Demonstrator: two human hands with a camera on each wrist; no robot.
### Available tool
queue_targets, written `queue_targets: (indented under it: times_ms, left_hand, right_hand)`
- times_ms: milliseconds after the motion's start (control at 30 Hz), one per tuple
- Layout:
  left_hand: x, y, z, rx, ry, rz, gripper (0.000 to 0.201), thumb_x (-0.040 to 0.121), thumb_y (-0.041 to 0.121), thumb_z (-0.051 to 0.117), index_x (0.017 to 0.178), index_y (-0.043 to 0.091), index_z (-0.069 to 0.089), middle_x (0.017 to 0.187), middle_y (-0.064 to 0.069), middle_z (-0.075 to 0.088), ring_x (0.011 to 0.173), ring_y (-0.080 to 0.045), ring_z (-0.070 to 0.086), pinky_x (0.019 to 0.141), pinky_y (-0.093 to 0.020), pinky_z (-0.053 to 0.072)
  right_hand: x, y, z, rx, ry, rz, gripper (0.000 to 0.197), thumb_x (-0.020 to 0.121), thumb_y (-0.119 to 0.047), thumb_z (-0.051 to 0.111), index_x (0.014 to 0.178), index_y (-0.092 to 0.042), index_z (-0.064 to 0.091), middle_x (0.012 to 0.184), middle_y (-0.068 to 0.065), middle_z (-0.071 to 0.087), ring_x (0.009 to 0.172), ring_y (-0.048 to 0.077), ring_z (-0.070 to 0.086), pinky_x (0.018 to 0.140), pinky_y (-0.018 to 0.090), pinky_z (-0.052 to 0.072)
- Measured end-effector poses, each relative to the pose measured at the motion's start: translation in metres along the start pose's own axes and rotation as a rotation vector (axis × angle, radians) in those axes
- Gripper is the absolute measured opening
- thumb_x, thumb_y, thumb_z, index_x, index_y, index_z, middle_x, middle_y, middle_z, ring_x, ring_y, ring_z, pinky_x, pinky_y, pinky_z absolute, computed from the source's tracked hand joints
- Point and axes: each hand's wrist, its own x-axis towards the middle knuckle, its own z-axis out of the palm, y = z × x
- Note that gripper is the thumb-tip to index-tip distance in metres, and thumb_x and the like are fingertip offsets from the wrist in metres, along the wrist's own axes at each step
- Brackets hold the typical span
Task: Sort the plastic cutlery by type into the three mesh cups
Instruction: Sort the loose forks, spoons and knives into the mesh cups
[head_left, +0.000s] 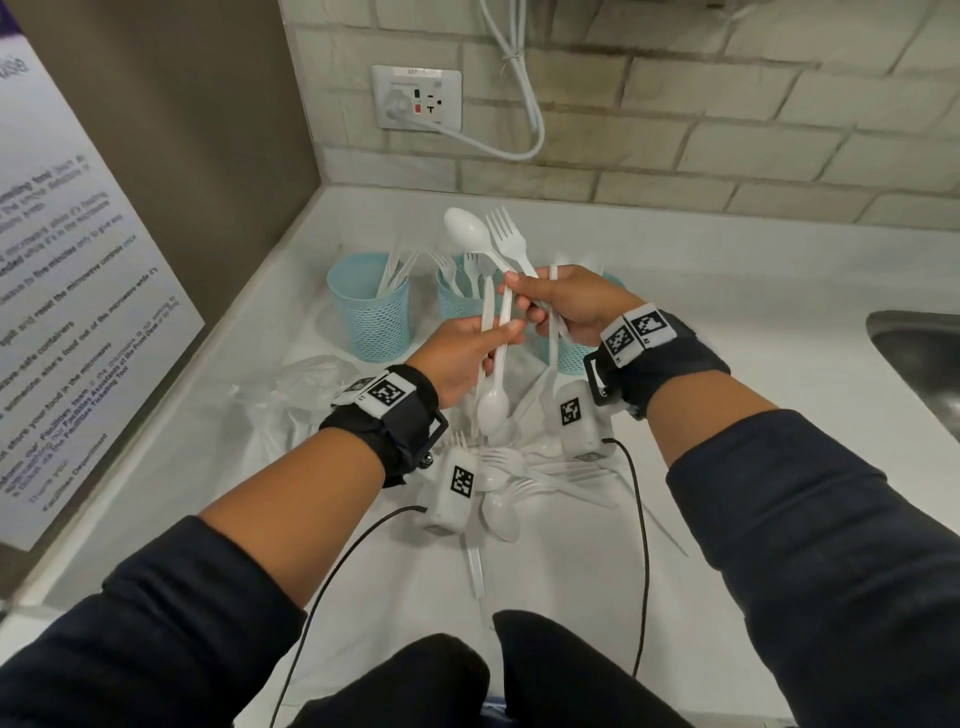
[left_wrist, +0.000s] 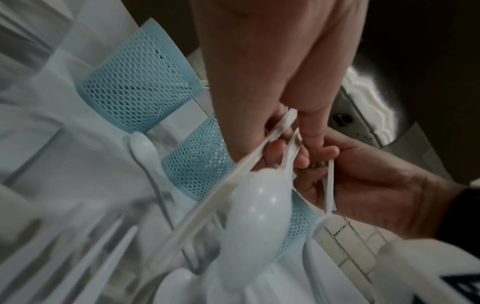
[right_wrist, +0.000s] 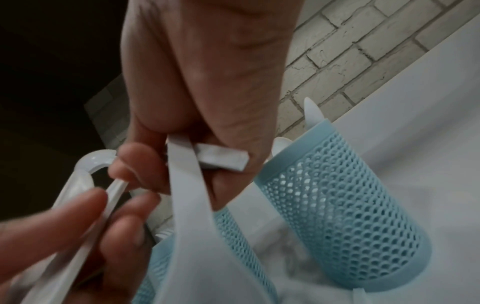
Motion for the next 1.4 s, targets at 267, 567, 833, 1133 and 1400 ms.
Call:
queue_targets:
  times_ms: [267, 567, 833, 1133, 1400]
  left_hand:
    - [0.003, -0.001, -0.008, -0.088, 0.156, -0.072, 0.034, 0.097, 0.031, 0.045, 0.118, 0.009, 0.061, 0.085, 0.004, 0.055, 0.074, -0.009, 0.05, 0.066, -0.025, 0.043]
    - [0.007, 0.0, -0.011, -0.334, 0.111, -0.048, 0.026, 0.101, 0.026, 0.037, 0.1, 0.012, 0.06, 0.094, -0.005, 0.065, 0.08, -0.019, 0.064, 0.076, -0.034, 0.054]
    - [0.009, -0.007, -0.008, -0.38, 0.149, -0.049, 0.028, 0.102, 0.015, 0.034, 0.102, 0.001, 0.058, 0.092, -0.012, 0.064, 0.081, -0.021, 0.062, 0.08, -0.032, 0.051]
    - [0.011, -0.006, -0.007, -0.334, 0.204, -0.051, 0.02, 0.099, 0.011, 0.04, 0.089, 0.005, 0.057, 0.082, -0.012, 0.061, 0.071, -0.02, 0.061, 0.054, -0.024, 0.055]
    - [0.013, -0.004, -0.013, -0.32, 0.348, -0.068, 0.019, 0.099, 0.011, 0.041, 0.098, 0.003, 0.057, 0.08, -0.012, 0.059, 0.071, -0.023, 0.061, 0.062, -0.035, 0.055]
  right_hand:
    - [-0.001, 0.012, 0.007, 0.111, 0.038, 0.167, 0.024, 0.094, -0.029, 0.053, 0.091, -0.008, 0.065, 0.064, 0.002, 0.047, 0.051, 0.007, 0.043, 0.042, 0.013, 0.041]
    - [-0.006, 0.023, 0.02, -0.039, -0.13, 0.307, 0.035, 0.094, -0.038, 0.048, 0.093, -0.006, 0.062, 0.072, 0.003, 0.054, 0.062, 0.009, 0.054, 0.053, 0.019, 0.053]
    - [-0.006, 0.02, 0.03, -0.137, -0.185, 0.343, 0.035, 0.093, -0.042, 0.045, 0.085, -0.011, 0.06, 0.078, 0.003, 0.059, 0.069, 0.01, 0.057, 0.047, 0.018, 0.05]
    - [-0.008, 0.017, 0.039, -0.267, -0.189, 0.302, 0.043, 0.094, -0.049, 0.038, 0.084, -0.013, 0.06, 0.076, -0.001, 0.063, 0.06, 0.004, 0.061, 0.047, 0.016, 0.049]
    - [-0.009, 0.007, 0.033, -0.284, -0.098, 0.263, 0.068, 0.093, -0.061, 0.023, 0.088, -0.008, 0.066, 0.082, 0.007, 0.066, 0.076, 0.02, 0.063, 0.068, 0.033, 0.054]
